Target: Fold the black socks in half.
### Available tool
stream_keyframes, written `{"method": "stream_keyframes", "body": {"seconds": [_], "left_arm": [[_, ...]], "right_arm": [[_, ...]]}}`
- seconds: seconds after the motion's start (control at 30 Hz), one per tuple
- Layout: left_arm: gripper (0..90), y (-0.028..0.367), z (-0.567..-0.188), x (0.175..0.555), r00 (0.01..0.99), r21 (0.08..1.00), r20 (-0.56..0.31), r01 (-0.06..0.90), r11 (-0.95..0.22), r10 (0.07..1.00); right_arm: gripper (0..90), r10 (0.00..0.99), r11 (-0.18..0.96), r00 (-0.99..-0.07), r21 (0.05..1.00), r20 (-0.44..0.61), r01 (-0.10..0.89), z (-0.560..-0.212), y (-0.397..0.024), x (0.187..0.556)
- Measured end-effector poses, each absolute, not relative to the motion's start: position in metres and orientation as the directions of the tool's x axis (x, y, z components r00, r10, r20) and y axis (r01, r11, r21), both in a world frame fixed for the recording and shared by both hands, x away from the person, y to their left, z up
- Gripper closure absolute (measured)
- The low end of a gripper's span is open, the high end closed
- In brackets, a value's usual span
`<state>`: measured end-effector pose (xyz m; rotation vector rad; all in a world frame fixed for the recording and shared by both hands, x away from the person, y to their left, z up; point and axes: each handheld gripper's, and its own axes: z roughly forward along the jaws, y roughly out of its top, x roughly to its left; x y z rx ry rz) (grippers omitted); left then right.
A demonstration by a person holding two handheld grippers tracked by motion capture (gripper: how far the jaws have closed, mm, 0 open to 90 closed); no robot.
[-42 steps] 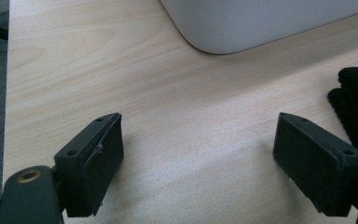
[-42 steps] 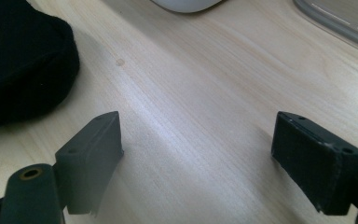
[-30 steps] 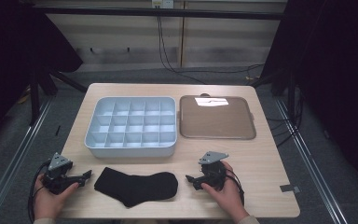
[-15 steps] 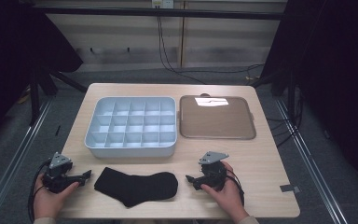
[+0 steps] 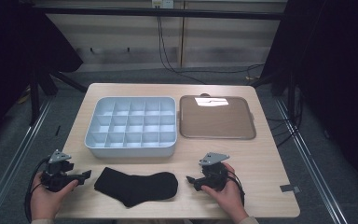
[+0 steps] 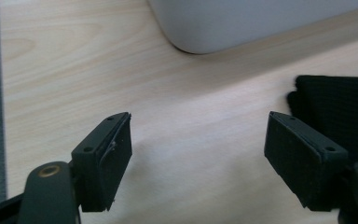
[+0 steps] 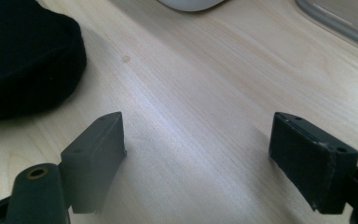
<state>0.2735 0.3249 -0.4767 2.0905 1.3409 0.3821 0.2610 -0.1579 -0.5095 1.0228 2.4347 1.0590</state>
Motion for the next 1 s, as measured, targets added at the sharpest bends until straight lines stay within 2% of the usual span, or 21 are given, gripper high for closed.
{"method": "stream_keyframes", "body": {"seconds": [0.33,0.57,0.8,1.0], "left_arm": [[24.7,0.31,-0.463,0.268,0.482,0.621,-0.104,0.715,-0.322,0.87],[25.7,0.301,-0.461,0.266,0.504,0.604,-0.117,0.72,-0.341,0.856],[27.0,0.295,-0.459,0.264,0.514,0.6,-0.132,0.722,-0.344,0.848],[27.5,0.292,-0.459,0.26,0.524,0.588,-0.134,0.725,-0.359,0.841]], "right_arm": [[21.8,0.666,0.497,-0.746,0.734,0.019,0.463,-0.504,-0.151,0.252],[39.7,0.6,0.527,-0.8,0.74,0.025,0.419,-0.5,-0.143,0.246],[63.8,0.53,0.55,-0.848,0.752,0.022,0.363,-0.496,-0.133,0.237],[80.7,0.491,0.569,-0.871,0.748,0.025,0.342,-0.496,-0.128,0.235]]}}
